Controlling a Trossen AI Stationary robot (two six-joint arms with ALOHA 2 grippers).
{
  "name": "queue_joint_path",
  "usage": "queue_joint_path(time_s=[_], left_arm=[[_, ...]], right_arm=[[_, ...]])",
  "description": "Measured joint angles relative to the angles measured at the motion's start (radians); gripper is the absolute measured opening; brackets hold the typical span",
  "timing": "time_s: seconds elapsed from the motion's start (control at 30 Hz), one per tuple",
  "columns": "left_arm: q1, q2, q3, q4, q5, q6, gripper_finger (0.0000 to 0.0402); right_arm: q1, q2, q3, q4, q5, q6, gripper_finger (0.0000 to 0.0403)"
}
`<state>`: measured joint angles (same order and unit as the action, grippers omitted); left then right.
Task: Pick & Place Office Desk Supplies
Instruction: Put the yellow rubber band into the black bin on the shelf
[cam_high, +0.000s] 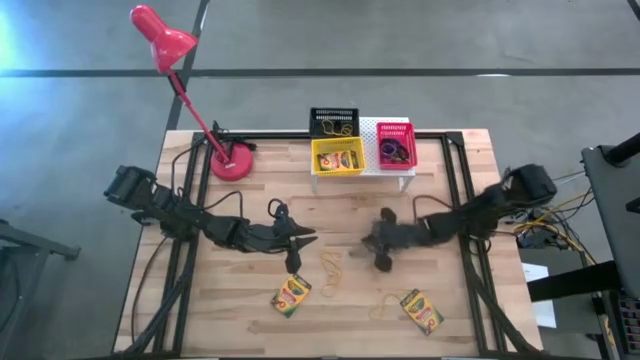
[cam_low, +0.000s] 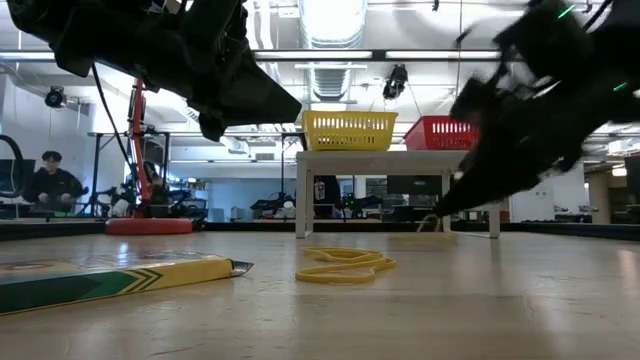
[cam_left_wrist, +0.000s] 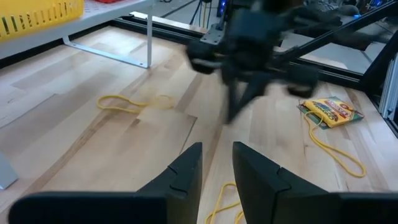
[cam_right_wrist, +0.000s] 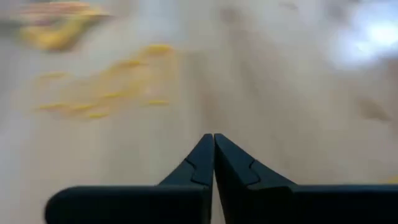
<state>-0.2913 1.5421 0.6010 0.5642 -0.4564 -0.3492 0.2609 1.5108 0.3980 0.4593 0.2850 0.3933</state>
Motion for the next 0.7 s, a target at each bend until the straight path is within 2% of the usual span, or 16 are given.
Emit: queue_joint_path(time_s=[0.17, 0.3, 0.47, 0.57, 0.7], left_arm=[[0.000, 0.000, 0.000, 0.000, 0.000, 0.000, 0.0094], [0.000, 0.000, 0.000, 0.000, 0.000, 0.000, 0.0094], [0.000, 0.000, 0.000, 0.000, 0.000, 0.000, 0.0094], [0.000, 0.000, 0.000, 0.000, 0.000, 0.000, 0.0094], [0.000, 0.000, 0.000, 0.000, 0.000, 0.001, 0.0094]], right_arm=[[0.158, -0.103, 0.029, 0.005, 0.055, -0.021, 0.0008], [0.232, -0.173, 0.068, -0.064, 0.211, -0.057, 0.0008], [0.201, -0.222, 0.085, -0.241, 0.336, 0.010, 0.0009], [0.152, -0.226, 0.069, -0.312, 0.336, 0.063, 0.0020], [0.076, -0.197, 0.036, -0.328, 0.336, 0.101, 0.0057]])
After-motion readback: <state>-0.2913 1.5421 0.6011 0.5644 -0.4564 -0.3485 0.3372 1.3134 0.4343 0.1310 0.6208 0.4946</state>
